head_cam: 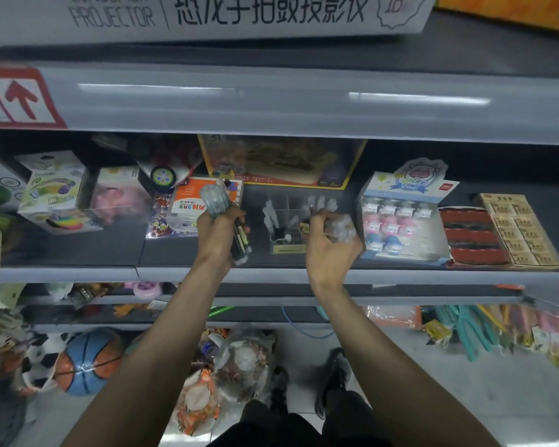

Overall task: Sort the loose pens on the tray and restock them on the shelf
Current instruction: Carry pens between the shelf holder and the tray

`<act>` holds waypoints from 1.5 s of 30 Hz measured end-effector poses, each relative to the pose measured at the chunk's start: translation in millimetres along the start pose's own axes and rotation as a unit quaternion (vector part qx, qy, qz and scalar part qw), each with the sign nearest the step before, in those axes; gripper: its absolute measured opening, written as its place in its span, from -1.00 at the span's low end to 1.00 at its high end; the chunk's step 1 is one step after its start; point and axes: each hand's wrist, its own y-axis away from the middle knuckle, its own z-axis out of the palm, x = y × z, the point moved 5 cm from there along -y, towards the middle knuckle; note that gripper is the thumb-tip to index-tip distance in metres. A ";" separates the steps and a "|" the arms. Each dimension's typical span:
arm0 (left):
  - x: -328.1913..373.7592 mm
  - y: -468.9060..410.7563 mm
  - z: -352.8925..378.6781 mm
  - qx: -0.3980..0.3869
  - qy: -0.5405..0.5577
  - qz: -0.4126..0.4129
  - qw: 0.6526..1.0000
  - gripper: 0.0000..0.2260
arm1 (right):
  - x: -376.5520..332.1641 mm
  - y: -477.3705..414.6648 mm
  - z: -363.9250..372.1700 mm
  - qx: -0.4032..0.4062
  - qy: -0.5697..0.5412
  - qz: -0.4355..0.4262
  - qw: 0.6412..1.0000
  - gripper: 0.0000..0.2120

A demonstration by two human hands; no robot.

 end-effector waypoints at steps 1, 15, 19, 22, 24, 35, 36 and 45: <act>3.0 -3.8 2.2 -0.002 0.005 0.004 1.000 -0.89 | 2.7 0.3 2.2 -0.009 0.008 -0.008 1.000 -0.71; 20.4 -47.1 32.2 -0.033 0.165 0.010 0.986 -0.93 | 10.0 -6.2 10.9 -0.124 0.228 -0.032 0.965 -0.76; 11.3 -47.4 35.5 -0.031 0.210 0.006 0.977 -0.89 | 9.9 -3.4 16.7 -0.144 0.204 -0.039 0.968 -0.80; 8.0 -49.8 35.7 -0.029 0.239 0.004 0.971 -0.86 | 12.1 -3.8 18.6 -0.163 0.211 -0.038 0.963 -0.78; 10.7 -51.8 35.9 -0.025 0.251 0.002 0.968 -0.87 | 11.0 -2.8 16.8 -0.177 0.201 -0.038 0.963 -0.75; 18.4 -67.0 62.4 -0.051 0.321 -0.046 0.945 -0.92 | -16.8 -11.4 0.8 -0.172 0.278 -0.082 0.942 -0.89; 18.4 -69.4 64.6 -0.051 0.305 -0.040 0.950 -0.92 | -16.8 -13.4 1.9 -0.170 0.279 -0.089 0.941 -0.89; 25.4 -71.7 84.2 -0.058 0.110 0.045 0.991 -0.90 | 3.1 -14.3 -0.7 -0.184 0.214 -0.114 0.953 -0.85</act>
